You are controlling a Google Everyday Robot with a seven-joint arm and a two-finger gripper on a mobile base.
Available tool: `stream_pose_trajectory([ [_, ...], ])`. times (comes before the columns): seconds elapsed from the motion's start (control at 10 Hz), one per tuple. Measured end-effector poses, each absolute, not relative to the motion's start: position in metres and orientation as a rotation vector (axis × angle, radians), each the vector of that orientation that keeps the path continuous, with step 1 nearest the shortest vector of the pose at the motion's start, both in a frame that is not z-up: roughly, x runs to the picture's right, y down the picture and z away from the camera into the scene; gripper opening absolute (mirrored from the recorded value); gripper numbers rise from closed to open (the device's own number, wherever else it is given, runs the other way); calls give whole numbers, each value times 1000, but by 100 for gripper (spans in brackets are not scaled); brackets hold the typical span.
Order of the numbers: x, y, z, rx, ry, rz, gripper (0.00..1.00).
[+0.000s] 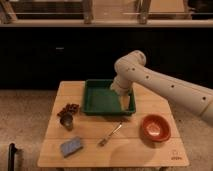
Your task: Place fork in metal cup
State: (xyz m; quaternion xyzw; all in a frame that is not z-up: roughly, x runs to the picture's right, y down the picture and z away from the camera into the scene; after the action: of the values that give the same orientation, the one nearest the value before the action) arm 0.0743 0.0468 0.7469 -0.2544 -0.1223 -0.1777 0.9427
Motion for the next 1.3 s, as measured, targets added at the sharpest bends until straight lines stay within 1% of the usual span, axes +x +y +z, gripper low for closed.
stream_pose_trajectory([
  [0.4, 70, 92, 723, -490, -348, -515, 80],
  [0.7, 55, 109, 727, -500, -415, -638, 80],
  [1.0, 26, 133, 739, -524, -484, -785, 80],
  [1.3, 17, 151, 745, -519, -509, -858, 80],
])
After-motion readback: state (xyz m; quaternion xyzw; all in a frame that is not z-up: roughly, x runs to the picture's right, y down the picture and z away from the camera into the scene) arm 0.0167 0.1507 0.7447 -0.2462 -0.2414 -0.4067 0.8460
